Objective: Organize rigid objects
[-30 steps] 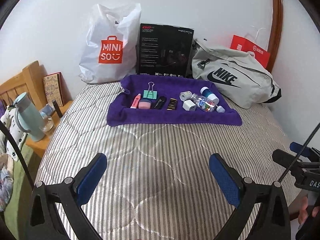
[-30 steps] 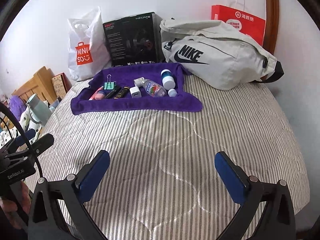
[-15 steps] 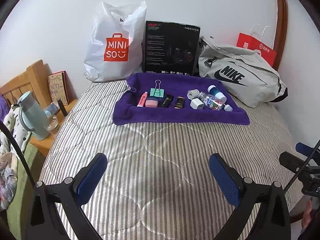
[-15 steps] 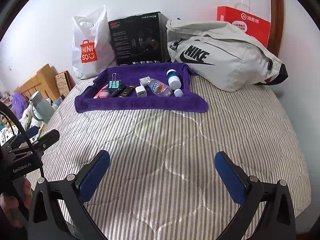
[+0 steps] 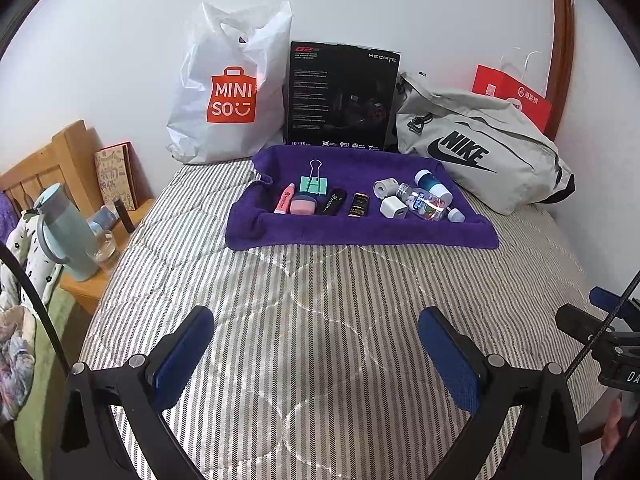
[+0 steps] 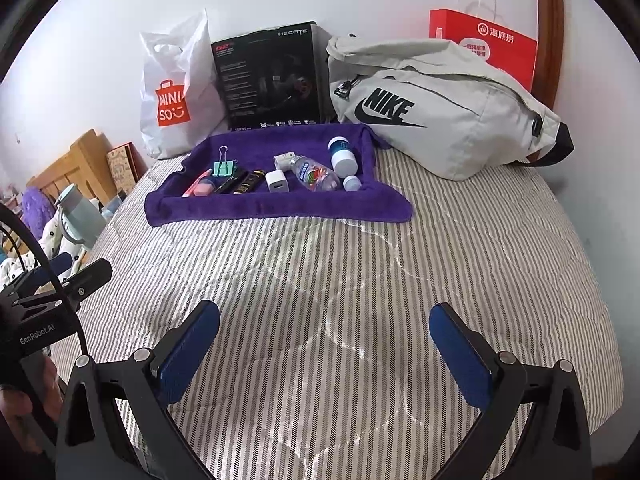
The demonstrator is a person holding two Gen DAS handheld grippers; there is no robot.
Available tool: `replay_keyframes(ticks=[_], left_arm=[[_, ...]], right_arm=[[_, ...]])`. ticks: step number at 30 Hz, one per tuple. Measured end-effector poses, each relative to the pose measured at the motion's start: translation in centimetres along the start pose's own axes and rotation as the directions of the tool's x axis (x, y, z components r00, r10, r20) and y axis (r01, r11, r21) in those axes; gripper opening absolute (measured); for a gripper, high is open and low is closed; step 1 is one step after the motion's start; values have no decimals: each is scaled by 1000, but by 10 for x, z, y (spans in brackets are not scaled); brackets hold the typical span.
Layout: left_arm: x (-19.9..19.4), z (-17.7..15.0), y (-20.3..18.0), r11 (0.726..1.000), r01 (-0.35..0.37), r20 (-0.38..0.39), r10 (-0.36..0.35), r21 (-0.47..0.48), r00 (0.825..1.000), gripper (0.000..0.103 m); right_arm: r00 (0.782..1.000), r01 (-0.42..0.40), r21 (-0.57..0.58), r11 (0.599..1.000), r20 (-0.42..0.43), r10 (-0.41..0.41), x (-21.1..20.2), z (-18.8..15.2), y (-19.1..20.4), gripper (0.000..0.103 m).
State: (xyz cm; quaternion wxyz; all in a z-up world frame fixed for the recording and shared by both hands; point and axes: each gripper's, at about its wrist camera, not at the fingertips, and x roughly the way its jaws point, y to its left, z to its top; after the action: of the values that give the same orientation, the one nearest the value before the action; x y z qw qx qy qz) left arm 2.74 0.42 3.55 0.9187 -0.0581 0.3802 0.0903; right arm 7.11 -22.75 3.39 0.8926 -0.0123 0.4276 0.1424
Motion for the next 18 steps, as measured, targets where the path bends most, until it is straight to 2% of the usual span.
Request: replay_keyframes(ticks=[18], left_arm=[[-6, 0, 2, 1000, 8, 6, -8, -7, 1000, 103]], right_arm=[[1000, -1, -4, 1000, 2, 1, -4, 0, 1, 103]])
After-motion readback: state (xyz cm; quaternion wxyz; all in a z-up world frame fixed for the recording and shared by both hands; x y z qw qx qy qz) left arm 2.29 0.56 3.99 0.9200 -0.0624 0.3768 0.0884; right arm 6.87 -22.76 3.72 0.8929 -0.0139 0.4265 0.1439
